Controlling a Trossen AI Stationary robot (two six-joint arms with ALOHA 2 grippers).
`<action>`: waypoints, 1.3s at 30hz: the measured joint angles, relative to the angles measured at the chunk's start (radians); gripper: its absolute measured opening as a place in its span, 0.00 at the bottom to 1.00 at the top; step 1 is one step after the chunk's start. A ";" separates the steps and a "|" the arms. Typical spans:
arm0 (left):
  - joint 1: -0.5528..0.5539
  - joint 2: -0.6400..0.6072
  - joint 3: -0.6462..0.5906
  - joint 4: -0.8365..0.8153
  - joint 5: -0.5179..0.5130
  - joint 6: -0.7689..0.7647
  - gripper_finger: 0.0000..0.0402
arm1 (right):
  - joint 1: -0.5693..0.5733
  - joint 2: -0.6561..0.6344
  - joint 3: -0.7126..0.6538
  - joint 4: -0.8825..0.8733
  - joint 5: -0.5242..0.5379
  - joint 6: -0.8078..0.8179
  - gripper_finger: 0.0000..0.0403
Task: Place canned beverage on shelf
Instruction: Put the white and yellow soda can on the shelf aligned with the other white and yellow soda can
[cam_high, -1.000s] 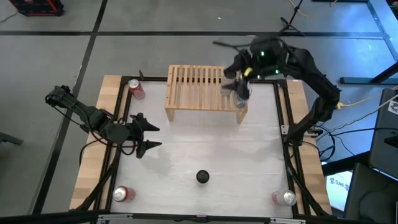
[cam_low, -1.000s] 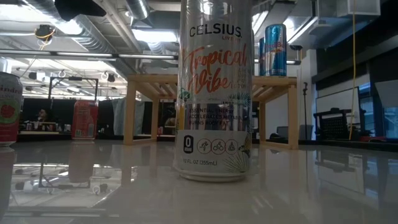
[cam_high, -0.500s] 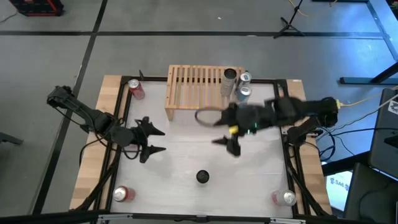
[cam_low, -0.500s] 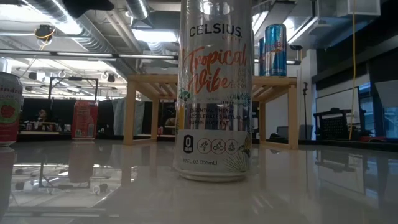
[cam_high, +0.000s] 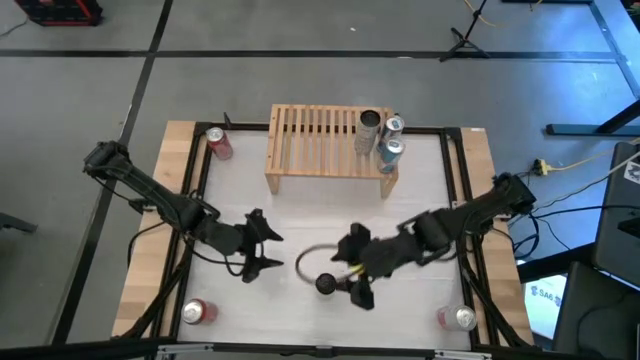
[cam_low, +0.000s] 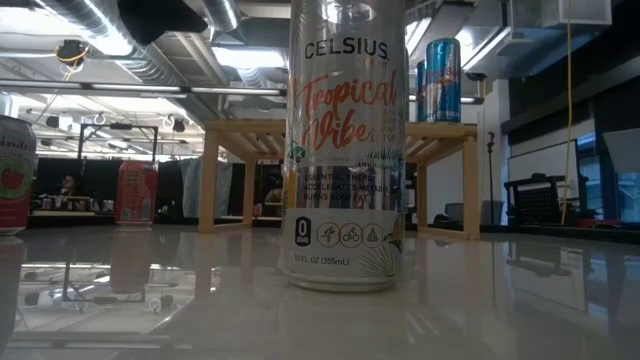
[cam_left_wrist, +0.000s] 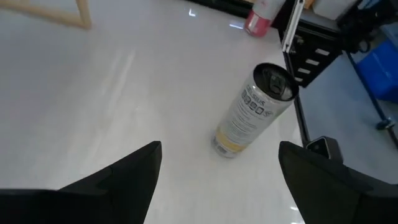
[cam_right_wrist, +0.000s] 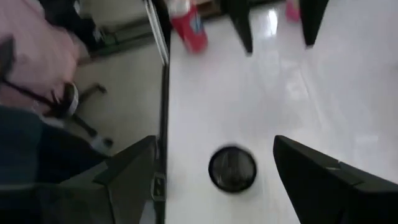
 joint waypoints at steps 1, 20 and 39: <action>-0.001 0.009 0.000 0.000 0.002 -0.022 0.79 | 0.004 0.009 -0.007 -0.002 -0.002 -0.003 0.78; -0.129 0.007 0.000 -0.056 0.003 -0.167 0.79 | 0.033 0.165 -0.023 0.024 -0.009 -0.013 0.78; -0.137 0.007 0.000 -0.067 -0.023 -0.136 0.79 | 0.103 0.173 -0.021 -0.057 0.111 0.152 0.78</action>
